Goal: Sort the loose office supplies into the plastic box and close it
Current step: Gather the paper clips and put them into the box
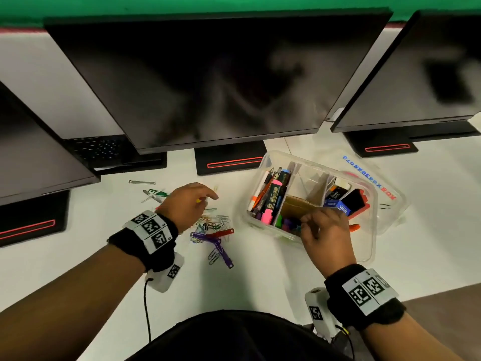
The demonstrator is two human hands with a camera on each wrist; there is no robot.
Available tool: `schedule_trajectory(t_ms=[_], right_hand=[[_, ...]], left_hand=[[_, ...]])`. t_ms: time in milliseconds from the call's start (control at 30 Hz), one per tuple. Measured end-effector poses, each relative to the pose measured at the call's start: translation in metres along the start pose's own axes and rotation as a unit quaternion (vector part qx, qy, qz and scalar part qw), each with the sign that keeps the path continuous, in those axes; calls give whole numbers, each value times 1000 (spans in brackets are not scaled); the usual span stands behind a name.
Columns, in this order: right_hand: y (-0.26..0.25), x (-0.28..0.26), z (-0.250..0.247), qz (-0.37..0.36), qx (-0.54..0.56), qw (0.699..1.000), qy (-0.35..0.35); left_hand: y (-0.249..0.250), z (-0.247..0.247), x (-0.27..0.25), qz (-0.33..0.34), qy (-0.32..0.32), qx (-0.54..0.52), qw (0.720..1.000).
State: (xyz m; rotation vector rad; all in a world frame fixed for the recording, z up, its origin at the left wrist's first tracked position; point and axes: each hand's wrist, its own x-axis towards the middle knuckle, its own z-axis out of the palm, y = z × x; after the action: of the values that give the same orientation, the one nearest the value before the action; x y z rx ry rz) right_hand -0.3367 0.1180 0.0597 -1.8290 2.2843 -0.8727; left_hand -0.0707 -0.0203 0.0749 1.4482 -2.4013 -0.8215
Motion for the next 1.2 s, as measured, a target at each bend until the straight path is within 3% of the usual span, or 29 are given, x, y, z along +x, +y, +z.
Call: schedule_trajectory(t_ms=[100,267,367,467,733,867,1033,1200], right_hand=[[-38,-1,7,-84,80,993,-5],[-82,-5,51,-185,68,958,-207],[-91,-3,89,-165,14,934,-318],[-97,4,121,-113,-52,924,-361],[-113,13,152,-51,-131,930,-341],[-119,13,151,-18,-91,938,-335],[-122,18,136,107,6,953,-282],[-110,16,123,205,82,938,-267]], left_hand=[[-47,-1,-23,-36,-55,53,996],[-94,8,-46,-77,-134,108,982],[-110,13,-51,-90,-144,134,976],[-120,9,-52,-91,-169,175,966],[-137,4,-54,-74,-188,217,955],[-141,7,-54,-42,-192,244,950],[-143,9,-50,-21,-190,246,950],[-143,14,-47,2,-202,250,947]])
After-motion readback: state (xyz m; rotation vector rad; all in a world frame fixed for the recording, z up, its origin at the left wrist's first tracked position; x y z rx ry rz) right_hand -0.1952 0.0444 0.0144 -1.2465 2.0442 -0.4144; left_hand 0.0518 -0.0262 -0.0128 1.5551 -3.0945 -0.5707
